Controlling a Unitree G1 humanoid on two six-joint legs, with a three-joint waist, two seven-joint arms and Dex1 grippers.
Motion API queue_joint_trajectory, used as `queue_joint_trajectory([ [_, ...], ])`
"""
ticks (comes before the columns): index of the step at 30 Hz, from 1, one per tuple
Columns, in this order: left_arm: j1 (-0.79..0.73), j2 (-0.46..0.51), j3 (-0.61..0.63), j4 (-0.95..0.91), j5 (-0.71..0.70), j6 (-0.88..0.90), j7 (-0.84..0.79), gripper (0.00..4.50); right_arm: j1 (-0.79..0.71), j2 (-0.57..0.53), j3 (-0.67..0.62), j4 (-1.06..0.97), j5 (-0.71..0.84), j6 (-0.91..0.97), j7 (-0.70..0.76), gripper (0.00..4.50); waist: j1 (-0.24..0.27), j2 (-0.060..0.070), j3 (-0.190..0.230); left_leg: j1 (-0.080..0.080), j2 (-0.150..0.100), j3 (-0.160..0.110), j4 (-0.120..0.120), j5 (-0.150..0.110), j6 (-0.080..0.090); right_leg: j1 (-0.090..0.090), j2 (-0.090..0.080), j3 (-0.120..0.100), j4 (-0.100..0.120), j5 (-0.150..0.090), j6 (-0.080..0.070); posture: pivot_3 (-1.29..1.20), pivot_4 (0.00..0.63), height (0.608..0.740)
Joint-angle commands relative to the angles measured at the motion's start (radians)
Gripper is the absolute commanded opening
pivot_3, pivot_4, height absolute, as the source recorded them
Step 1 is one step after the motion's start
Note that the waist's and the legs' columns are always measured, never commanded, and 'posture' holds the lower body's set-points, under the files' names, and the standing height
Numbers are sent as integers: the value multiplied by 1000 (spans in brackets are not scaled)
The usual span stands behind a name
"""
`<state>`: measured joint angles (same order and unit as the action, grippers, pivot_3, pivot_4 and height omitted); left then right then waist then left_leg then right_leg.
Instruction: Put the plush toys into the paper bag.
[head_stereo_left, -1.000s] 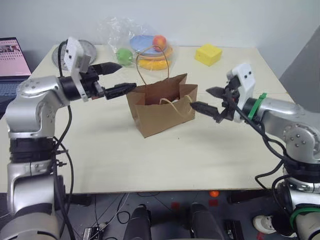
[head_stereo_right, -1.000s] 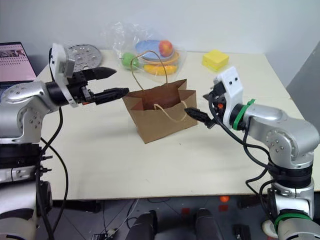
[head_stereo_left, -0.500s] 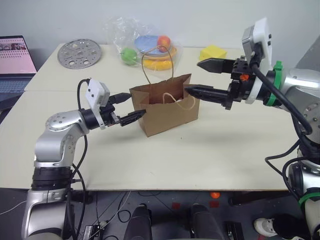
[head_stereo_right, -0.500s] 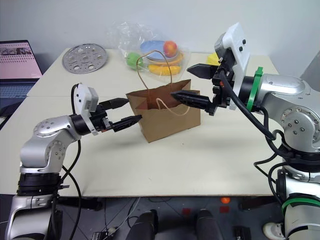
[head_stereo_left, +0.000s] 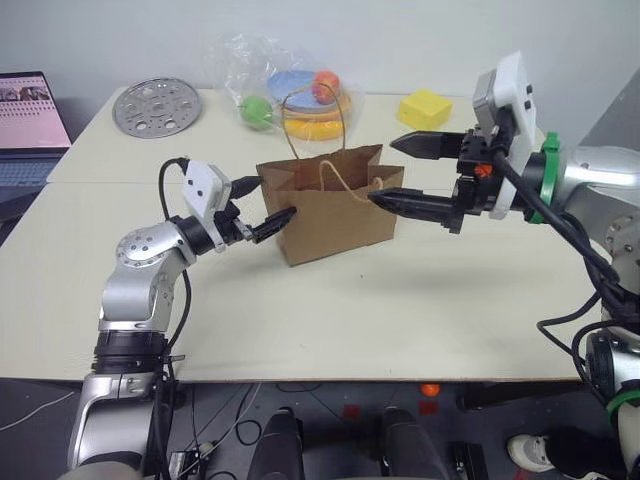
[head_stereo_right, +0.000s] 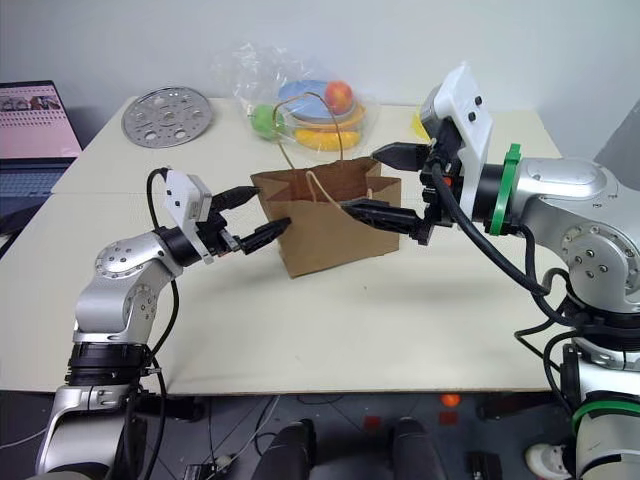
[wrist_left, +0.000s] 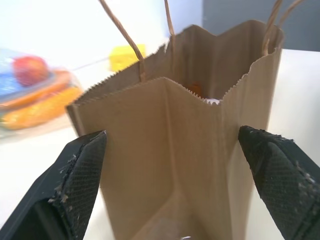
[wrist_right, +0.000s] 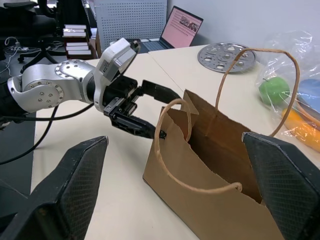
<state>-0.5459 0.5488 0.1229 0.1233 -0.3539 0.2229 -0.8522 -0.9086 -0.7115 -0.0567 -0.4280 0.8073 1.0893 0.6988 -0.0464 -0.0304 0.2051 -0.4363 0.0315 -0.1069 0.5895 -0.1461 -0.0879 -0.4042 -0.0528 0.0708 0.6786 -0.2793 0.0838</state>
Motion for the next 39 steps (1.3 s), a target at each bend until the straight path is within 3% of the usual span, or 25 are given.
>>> queue_joint_trajectory([
  [1, -18, 0, 23, -12, 1, -47, 19, 4483, -37, 5, -7, -20, 0, -9, -23, 4500, 0, 0, 0, 0, 0, 0, 0, 0, 0, 0, 0, 0, 0, 0, 0, 0, 150, 740],
  [11, -90, 0, 16, 121, 9, -117, 1, 4483, -46, 16, -8, -26, 11, 12, -63, 4500, -2, 0, 0, 0, 0, 0, 0, 0, 0, 0, 0, 0, 0, 0, 0, 0, 150, 740],
  [17, -59, -19, 32, 92, -17, -88, 38, 4483, -34, 7, -22, -38, 19, 22, -81, 4500, -2, 0, 0, 0, 0, 0, 0, 0, 0, 0, 0, 0, 0, 0, 0, 0, 150, 740],
  [26, -125, -29, 39, 201, -35, -67, 22, 4483, -29, 7, -30, -46, 28, 36, -105, 4500, -3, 0, 0, 0, 0, 0, 0, 0, 0, 0, 0, 0, 0, 0, 0, 0, 150, 740],
  [36, -220, -13, -15, 338, -11, -108, -147, 4483, 11, -18, -44, -44, 33, 10, -95, 4500, -2, 0, 0, 0, 0, 0, 0, 0, 0, 0, 0, 0, 0, 0, 0, 0, 150, 740],
  [39, -233, -12, -11, 358, -11, -118, -174, 3910, 13, -21, -43, -45, 32, 7, -100, 4500, -3, 0, 0, 0, 0, 0, 0, 0, 0, 0, 0, 0, 0, 0, 0, 0, 150, 740],
])
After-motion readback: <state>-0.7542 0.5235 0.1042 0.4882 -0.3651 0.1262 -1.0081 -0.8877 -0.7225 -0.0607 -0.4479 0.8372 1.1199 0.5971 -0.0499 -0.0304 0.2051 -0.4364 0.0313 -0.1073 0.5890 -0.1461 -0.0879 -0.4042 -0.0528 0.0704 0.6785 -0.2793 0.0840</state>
